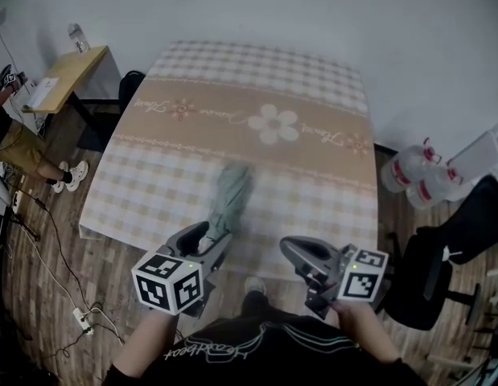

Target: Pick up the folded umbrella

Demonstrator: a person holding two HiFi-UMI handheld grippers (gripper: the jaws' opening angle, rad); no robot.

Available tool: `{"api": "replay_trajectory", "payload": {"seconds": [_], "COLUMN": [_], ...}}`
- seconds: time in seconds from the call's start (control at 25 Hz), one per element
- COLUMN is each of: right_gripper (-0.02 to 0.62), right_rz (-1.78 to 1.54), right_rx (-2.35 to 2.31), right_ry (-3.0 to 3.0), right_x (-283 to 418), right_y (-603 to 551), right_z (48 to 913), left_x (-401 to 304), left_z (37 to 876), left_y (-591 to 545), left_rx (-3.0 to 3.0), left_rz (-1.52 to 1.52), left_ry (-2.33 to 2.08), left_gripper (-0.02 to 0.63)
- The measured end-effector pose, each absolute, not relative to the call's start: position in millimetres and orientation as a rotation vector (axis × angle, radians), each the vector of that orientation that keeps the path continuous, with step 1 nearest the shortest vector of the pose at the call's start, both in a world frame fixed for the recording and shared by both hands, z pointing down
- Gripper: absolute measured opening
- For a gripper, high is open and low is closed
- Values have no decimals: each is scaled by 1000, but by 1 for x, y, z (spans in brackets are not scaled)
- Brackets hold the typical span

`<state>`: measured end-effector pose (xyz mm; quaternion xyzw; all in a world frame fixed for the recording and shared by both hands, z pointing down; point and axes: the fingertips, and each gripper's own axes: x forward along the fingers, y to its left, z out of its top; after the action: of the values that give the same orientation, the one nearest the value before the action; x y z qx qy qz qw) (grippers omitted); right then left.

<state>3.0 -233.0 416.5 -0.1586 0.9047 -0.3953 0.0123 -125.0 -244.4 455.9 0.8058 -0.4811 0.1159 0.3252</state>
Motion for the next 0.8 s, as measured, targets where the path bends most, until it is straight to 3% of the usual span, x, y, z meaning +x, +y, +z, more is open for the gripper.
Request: {"api": "replay_trajectory", "payload": {"seconds": [0.48,0.8], "right_gripper": [11,11], "right_rz": [-1351,-1413], "right_rx": [-487,-503], "right_ry": [2779,2740], "right_x": [16,23], "right_y": [-288,-317], "right_z": [452,468], "left_x": [-129,-136], "left_z": [529,588], "left_y": [-302,-319], "left_rx": [2004,1924], "left_rz": [594,787], "left_ry": [-1341,-1353], "left_gripper": [290,302]}}
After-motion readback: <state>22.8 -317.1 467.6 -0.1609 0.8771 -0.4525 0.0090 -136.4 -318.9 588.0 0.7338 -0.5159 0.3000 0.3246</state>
